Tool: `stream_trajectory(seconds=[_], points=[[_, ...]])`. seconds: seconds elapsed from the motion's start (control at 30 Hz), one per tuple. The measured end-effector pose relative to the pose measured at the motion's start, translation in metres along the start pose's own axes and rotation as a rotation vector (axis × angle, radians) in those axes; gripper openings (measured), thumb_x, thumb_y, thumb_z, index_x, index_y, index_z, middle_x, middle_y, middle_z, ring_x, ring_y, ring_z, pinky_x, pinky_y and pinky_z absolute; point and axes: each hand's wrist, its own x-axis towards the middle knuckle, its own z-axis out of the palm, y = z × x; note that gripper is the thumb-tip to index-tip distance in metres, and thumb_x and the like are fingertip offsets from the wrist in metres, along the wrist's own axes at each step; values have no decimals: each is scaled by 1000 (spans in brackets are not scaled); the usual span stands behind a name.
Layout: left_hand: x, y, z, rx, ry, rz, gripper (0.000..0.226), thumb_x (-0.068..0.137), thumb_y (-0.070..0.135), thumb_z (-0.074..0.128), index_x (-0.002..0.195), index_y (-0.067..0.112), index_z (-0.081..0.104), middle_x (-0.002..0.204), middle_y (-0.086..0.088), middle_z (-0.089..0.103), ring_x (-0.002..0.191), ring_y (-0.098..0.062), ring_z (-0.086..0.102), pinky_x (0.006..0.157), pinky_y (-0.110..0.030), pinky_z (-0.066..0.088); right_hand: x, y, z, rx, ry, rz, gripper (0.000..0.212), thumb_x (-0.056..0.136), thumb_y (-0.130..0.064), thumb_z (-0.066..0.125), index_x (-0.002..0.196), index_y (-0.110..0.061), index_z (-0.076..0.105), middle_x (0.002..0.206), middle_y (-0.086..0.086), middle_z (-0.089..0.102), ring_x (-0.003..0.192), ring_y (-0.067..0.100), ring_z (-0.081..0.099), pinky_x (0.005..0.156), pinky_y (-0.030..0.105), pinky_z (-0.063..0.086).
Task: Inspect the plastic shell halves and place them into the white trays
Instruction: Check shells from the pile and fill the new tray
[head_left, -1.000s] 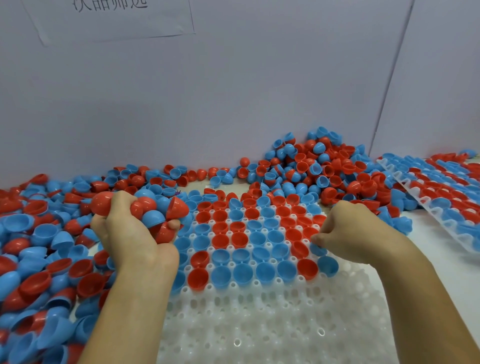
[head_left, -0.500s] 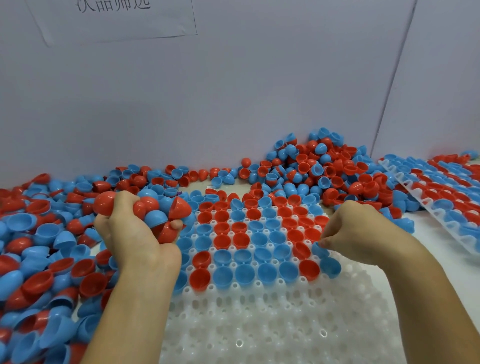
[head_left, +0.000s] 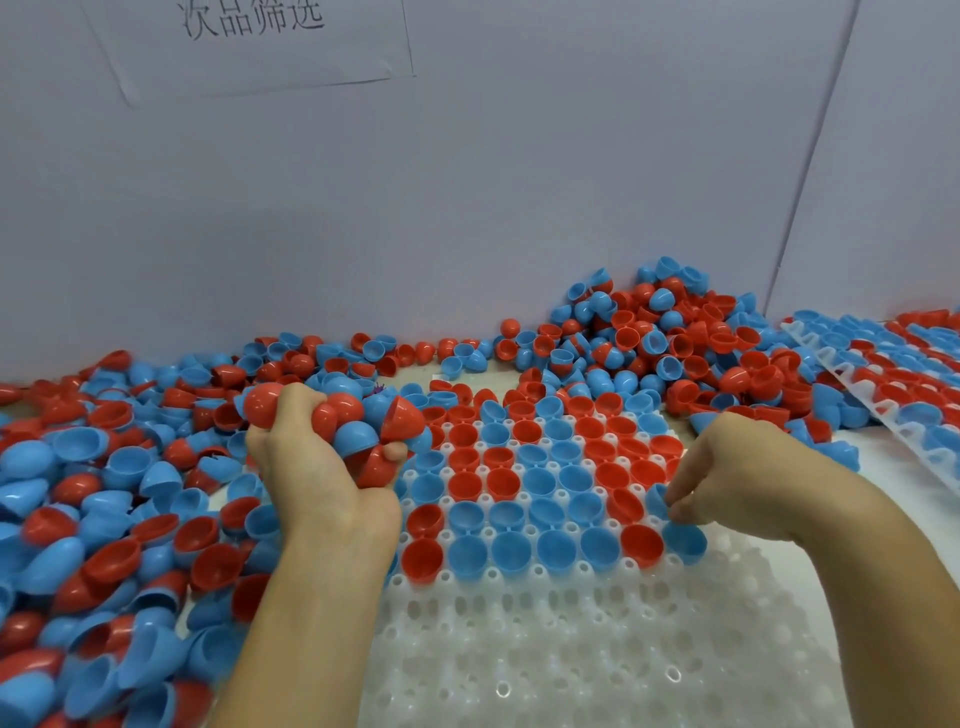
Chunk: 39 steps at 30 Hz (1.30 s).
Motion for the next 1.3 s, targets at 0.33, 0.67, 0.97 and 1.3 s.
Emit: stream_trajectory(seconds=[0.33, 0.67, 0.97, 1.3], points=[[-22, -12, 16, -21, -181, -123, 27, 87, 13, 52, 64, 23, 45, 54, 5, 52, 41, -9, 51, 35, -20, 33, -13, -58, 16, 449, 269, -529, 17, 95, -33, 61, 108, -42, 69, 94, -24, 67, 85, -7, 64, 67, 12, 55], [-30, -6, 17, -78, -318, -267, 41, 88, 15, 55, 47, 20, 50, 56, 3, 55, 47, -11, 55, 34, -20, 32, -17, -73, 29, 677, 1, -642, 33, 85, -20, 77, 112, -38, 70, 110, -20, 68, 95, 0, 69, 81, 23, 59], [-32, -1, 16, -119, -340, -311, 38, 90, 16, 54, 52, 19, 53, 58, 3, 57, 48, -13, 58, 34, -21, 35, -18, -82, 32, 657, 129, -742, 14, 89, -35, 70, 96, -48, 70, 101, -31, 69, 95, -6, 65, 78, 10, 52], [-33, -5, 19, 15, -398, -290, 32, 89, 15, 52, 58, 17, 52, 58, 2, 54, 48, -14, 50, 34, -19, 33, -14, -91, 38, 798, 459, -634, 14, 95, -25, 63, 97, -29, 77, 80, -19, 74, 78, 0, 70, 69, 13, 54]])
